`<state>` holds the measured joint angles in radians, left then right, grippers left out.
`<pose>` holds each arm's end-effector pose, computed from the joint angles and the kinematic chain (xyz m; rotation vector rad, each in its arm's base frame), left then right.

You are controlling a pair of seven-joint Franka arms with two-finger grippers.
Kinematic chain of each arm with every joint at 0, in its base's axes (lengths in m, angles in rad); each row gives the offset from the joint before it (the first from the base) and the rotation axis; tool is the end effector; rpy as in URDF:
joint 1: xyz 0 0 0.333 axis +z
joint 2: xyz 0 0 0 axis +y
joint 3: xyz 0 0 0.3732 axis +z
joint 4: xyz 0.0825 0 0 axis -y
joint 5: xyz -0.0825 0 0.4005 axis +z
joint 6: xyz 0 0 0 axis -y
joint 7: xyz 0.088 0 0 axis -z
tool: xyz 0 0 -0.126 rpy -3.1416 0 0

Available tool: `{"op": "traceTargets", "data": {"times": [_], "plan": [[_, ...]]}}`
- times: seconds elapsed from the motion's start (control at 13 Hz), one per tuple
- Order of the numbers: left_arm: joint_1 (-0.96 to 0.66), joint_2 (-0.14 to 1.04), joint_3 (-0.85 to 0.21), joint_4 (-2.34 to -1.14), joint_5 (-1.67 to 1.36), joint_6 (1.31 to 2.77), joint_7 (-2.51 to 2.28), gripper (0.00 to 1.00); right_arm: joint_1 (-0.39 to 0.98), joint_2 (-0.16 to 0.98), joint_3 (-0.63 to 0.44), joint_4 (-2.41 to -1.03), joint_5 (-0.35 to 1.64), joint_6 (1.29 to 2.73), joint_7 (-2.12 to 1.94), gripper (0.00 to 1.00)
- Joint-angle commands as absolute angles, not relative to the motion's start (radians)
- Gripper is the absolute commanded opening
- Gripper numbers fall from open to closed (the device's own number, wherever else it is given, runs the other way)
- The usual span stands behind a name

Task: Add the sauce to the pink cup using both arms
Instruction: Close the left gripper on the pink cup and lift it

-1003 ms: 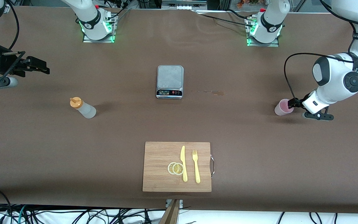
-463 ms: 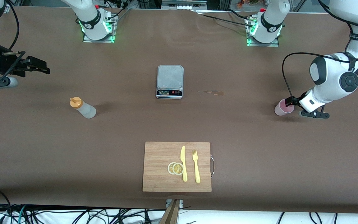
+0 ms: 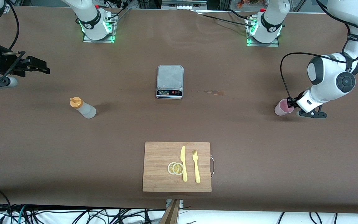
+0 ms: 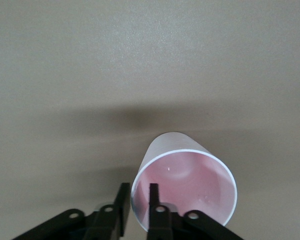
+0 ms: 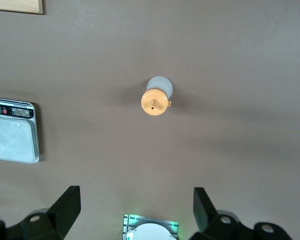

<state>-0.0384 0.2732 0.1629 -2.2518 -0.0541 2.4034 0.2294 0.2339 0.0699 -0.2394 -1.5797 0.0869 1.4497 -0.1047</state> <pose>0.5473 0.0675 0.2573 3.1238 -0.1033 -0.1832 0.5749 0.0135 0.6107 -3.0423 -0.1523 0.2960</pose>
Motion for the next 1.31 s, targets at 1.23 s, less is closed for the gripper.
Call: {"op": "traceTargets", "data": {"times": [1.23], "plan": [[-0.546,0.278,-0.107,-2.028,-0.175,2.287,-0.478,0.00,0.213,0.075,-0.245,-1.575,0.104,1.434,-0.146,1.00]]}}
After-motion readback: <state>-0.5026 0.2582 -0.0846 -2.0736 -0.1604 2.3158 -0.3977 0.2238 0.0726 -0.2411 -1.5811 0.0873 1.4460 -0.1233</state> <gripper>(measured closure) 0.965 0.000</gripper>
